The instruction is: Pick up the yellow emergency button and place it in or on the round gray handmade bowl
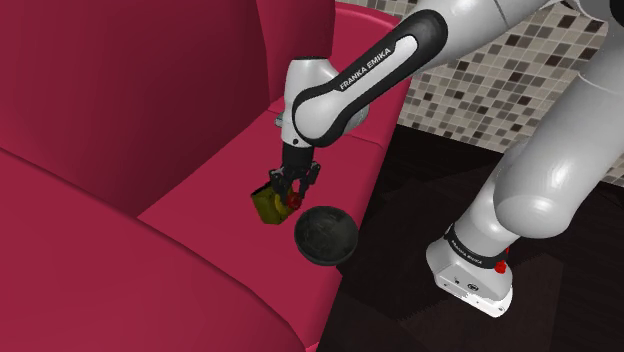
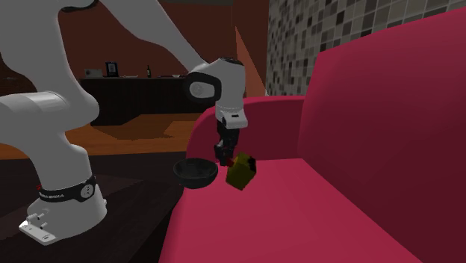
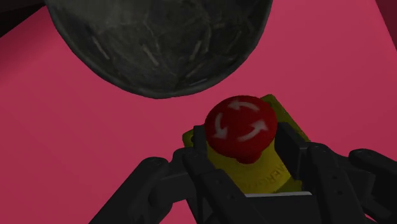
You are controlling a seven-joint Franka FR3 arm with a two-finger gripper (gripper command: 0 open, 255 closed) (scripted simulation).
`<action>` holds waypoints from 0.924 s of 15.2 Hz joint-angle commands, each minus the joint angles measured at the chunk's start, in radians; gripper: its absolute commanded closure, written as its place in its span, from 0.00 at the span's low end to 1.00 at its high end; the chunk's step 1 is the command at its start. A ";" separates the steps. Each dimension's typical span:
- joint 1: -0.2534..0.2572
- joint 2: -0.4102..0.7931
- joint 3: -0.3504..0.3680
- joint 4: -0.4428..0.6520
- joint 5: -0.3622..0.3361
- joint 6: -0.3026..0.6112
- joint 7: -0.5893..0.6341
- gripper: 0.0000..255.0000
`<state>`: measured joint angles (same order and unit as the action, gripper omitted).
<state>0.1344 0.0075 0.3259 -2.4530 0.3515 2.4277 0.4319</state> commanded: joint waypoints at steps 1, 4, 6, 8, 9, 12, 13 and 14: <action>-0.002 -0.028 -0.002 0.007 0.000 -0.034 0.004 1.00; -0.003 -0.061 -0.004 0.018 -0.001 -0.078 0.011 1.00; -0.004 -0.081 -0.006 0.027 -0.002 -0.106 0.015 1.00; -0.006 -0.101 -0.008 0.036 -0.003 -0.135 0.020 1.00; -0.006 -0.110 -0.009 0.041 -0.004 -0.150 0.022 1.00; -0.008 -0.137 -0.012 0.058 -0.006 -0.193 0.029 1.00; -0.008 -0.146 -0.013 0.064 -0.007 -0.207 0.032 1.00; -0.008 -0.136 -0.012 0.060 -0.007 -0.193 0.029 1.00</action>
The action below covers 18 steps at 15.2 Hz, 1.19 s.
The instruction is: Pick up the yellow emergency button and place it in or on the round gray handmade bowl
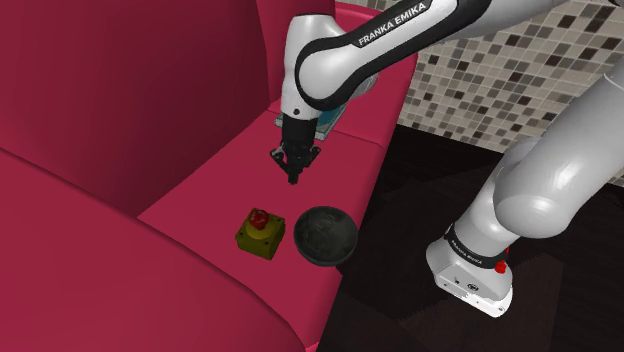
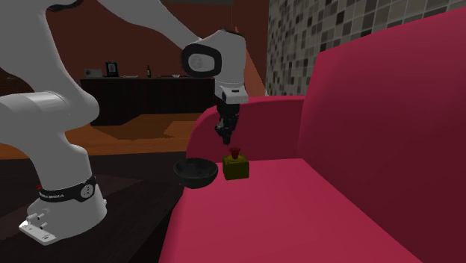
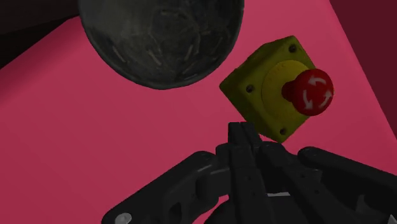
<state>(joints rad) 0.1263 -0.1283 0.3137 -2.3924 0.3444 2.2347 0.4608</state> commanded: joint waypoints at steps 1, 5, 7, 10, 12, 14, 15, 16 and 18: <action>0.000 0.000 0.000 0.000 0.000 0.000 0.000 0.00; 0.041 0.115 0.070 0.066 -0.122 0.091 0.115 0.00; 0.066 0.179 0.095 0.106 -0.204 0.126 0.184 0.00; 0.083 0.227 0.100 0.117 -0.251 0.165 0.222 0.00; 0.087 0.248 0.099 0.111 -0.261 0.191 0.229 0.00; 0.090 0.270 0.098 0.106 -0.272 0.217 0.237 0.00; 0.092 0.281 0.097 0.103 -0.278 0.230 0.241 0.00; 0.093 0.288 0.096 0.102 -0.281 0.237 0.243 0.00; 0.093 0.288 0.096 0.102 -0.281 0.237 0.243 0.00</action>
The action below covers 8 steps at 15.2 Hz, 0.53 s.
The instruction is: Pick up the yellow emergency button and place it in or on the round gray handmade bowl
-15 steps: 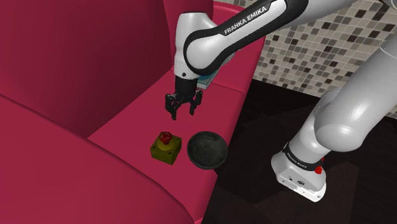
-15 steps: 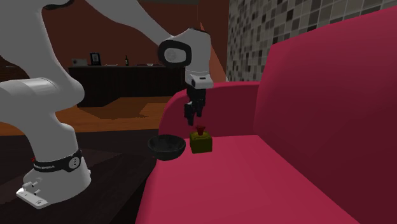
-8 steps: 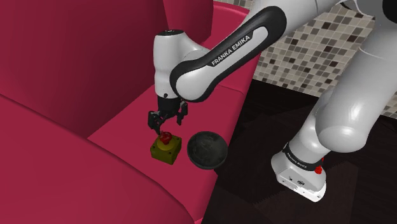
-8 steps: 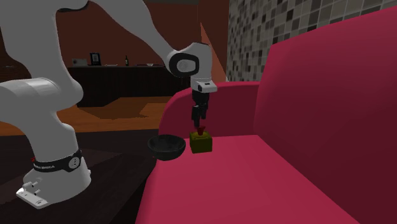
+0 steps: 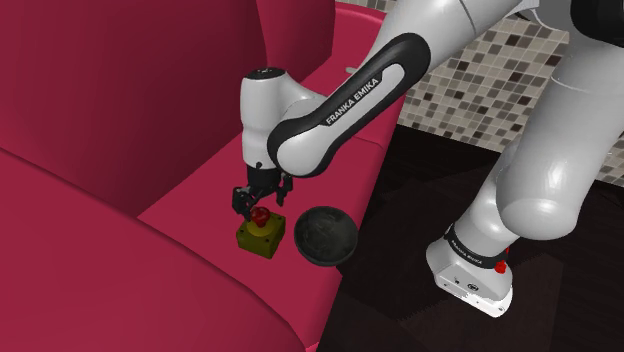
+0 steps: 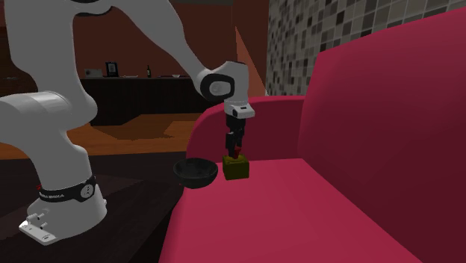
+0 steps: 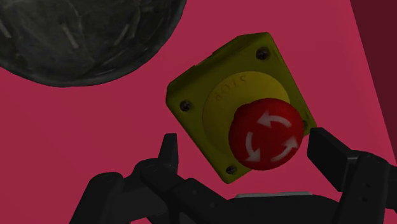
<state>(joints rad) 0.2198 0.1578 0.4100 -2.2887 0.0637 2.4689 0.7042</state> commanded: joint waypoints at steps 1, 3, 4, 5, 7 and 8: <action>0.000 0.001 0.000 -0.001 -0.001 0.003 0.000 0.00; 0.000 0.001 0.000 -0.001 -0.001 0.003 0.000 0.00; 0.000 0.001 0.000 -0.001 -0.001 0.003 0.000 0.00; 0.000 0.001 0.000 -0.001 -0.001 0.003 0.000 0.00; 0.000 0.001 0.000 -0.001 -0.001 0.003 0.000 1.00; -0.001 0.003 -0.001 -0.002 -0.001 0.004 -0.002 1.00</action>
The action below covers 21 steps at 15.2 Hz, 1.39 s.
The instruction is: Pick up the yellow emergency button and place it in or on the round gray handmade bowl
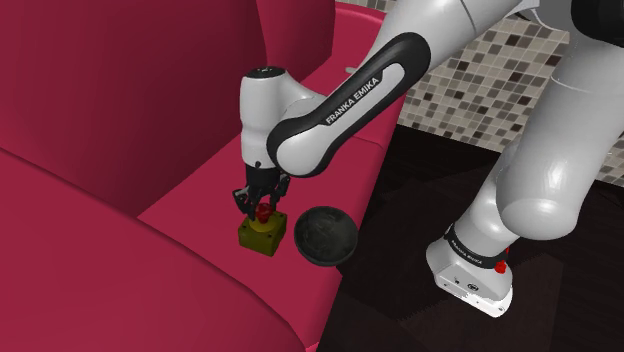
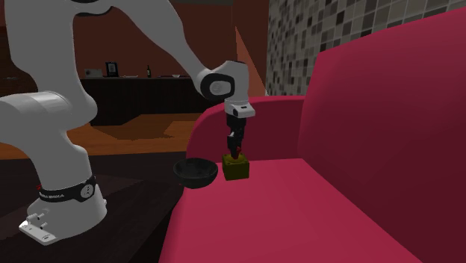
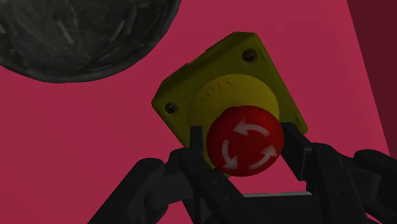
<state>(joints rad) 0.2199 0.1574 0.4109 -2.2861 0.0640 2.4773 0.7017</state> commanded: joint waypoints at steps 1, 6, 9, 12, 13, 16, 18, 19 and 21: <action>-0.002 0.003 -0.003 -0.004 -0.001 -0.005 -0.002 1.00; 0.001 0.008 -0.002 0.003 -0.005 -0.007 0.006 1.00; -0.003 -0.020 0.002 0.002 0.010 -0.031 -0.003 1.00; -0.007 -0.051 0.005 0.012 0.024 -0.071 -0.011 1.00; -0.007 -0.060 0.006 0.016 0.029 -0.084 -0.013 1.00; -0.010 -0.089 0.007 0.029 0.041 -0.124 -0.019 1.00; -0.011 -0.107 0.007 0.039 0.049 -0.150 -0.022 1.00; -0.012 -0.116 0.007 0.044 0.052 -0.164 -0.024 1.00; -0.013 -0.133 0.007 0.055 0.058 -0.191 -0.027 1.00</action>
<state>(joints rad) 0.2078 0.0354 0.4182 -2.2356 0.1180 2.3007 0.6776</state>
